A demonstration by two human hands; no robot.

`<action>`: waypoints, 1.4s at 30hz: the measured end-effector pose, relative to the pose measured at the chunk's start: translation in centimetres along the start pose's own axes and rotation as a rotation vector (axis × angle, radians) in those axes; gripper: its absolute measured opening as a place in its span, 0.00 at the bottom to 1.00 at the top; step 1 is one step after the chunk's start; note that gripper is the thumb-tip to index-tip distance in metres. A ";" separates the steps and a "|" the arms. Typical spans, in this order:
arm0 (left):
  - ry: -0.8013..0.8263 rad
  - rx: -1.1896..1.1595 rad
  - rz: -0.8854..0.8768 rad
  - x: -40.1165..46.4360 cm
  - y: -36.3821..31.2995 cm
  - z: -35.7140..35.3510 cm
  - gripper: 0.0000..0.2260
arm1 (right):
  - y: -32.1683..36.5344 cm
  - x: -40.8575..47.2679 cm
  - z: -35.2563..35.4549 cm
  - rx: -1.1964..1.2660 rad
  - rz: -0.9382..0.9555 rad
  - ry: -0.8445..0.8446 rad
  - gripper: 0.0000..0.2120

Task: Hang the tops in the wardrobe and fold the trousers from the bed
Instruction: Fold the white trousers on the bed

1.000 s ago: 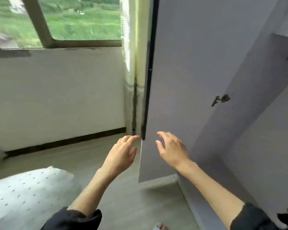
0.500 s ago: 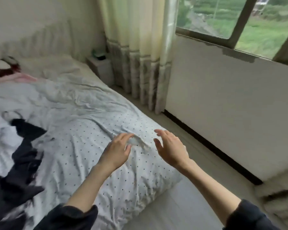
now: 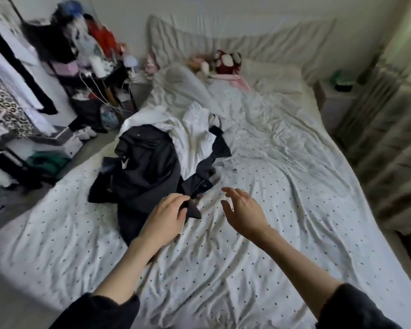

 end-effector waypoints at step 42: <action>0.023 0.165 -0.191 30.4 -3.6 -8.3 0.15 | -21.2 23.4 6.6 1.109 -0.685 -0.534 0.06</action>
Point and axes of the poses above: each hand's wrist, its own x-axis towards the middle knuckle, its own z-axis out of the back of the hand, y = z × x, the point moved 10 cm from there along x, towards the middle knuckle, and after that the axes turned 11 degrees about x, right-handed, at the moved point
